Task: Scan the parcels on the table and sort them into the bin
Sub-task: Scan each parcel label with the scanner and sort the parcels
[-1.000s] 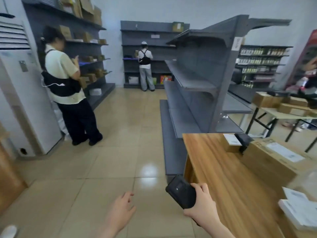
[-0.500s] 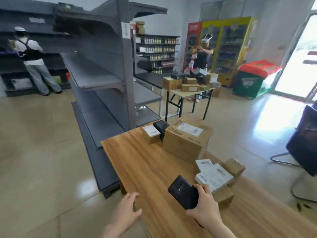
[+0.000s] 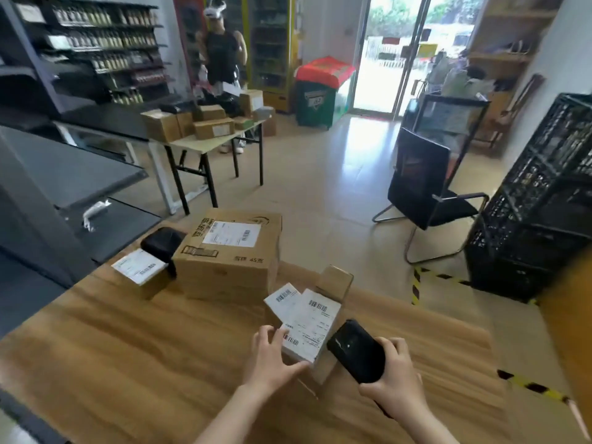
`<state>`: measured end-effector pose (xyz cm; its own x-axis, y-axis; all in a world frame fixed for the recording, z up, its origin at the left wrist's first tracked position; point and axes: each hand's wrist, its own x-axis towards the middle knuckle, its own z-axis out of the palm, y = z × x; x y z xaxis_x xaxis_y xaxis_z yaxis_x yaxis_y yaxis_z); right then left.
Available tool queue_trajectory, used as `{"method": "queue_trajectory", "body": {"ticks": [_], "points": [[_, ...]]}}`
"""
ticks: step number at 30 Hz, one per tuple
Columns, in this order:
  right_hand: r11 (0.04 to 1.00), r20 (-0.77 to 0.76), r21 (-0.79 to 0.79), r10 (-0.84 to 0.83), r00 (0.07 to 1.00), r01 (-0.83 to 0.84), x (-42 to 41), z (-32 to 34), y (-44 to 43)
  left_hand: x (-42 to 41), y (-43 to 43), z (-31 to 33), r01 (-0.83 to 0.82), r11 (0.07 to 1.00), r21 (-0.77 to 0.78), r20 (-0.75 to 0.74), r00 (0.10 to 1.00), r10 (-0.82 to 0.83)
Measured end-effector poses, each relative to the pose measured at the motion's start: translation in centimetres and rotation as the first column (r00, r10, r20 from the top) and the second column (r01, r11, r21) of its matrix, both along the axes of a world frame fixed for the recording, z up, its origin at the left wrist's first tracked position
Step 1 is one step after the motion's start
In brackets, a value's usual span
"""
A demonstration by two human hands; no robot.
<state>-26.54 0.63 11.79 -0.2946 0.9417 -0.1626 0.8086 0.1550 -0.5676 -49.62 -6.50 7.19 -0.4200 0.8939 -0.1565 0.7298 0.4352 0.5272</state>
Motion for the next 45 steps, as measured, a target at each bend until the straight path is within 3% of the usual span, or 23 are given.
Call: {"method": "queue_trajectory", "body": {"ticks": [8, 13, 20, 25, 34, 40, 45], "points": [[0.982, 0.068, -0.070, -0.172, 0.983, 0.177, -0.1, -1.3, 1.0, 0.2, 5.9, -1.4, 0.086, 0.981, -0.174, -0.135, 0.985, -0.111], [0.978, 0.076, -0.077, -0.190, 0.979, 0.196, -0.6, -1.5, 0.9, -0.9, 6.3, -1.4, 0.155, 0.971, -0.182, -0.183, 0.965, -0.189], [1.000, 0.178, -0.015, -0.014, 0.984, 0.017, -0.8, -0.4, 1.3, -6.3, 4.6, 0.8, 0.311, 0.937, -0.161, -0.303, 0.888, -0.346], [0.987, 0.298, 0.062, 0.126, 0.946, -0.151, -1.3, 1.1, 1.6, -10.0, 3.7, 3.6, 0.447, 0.847, -0.287, -0.454, 0.716, -0.531], [0.954, 0.410, 0.121, 0.203, 0.889, -0.273, -1.6, 2.0, 0.7, -10.4, 3.0, 6.7, 0.474, 0.807, -0.352, -0.590, 0.557, -0.584], [0.961, 0.393, 0.131, 0.174, 0.903, -0.243, 0.2, 2.3, 0.0, -9.0, 2.3, 7.3, 0.478, 0.805, -0.352, -0.614, 0.531, -0.584], [0.983, 0.244, 0.151, 0.063, 0.968, -0.102, 2.5, 1.7, -1.4, -7.2, 1.8, 7.4, 0.527, 0.831, -0.177, -0.557, 0.642, -0.526]]}}
